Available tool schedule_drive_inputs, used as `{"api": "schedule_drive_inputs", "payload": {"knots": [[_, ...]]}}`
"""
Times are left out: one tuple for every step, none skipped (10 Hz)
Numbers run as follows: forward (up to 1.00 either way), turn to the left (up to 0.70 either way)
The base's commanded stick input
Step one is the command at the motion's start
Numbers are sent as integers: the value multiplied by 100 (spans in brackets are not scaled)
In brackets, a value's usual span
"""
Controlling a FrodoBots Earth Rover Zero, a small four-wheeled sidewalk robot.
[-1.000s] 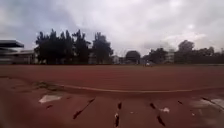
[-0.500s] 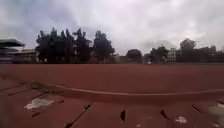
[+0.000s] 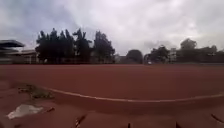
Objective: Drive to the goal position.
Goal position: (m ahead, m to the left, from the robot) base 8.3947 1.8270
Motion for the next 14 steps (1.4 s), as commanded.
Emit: {"api": "schedule_drive_inputs", "payload": {"knots": [[70,0],[70,0],[70,0],[70,0],[70,0],[70,0],[70,0],[70,0],[70,0],[70,0],[70,0],[70,0],[70,0],[70,0]]}}
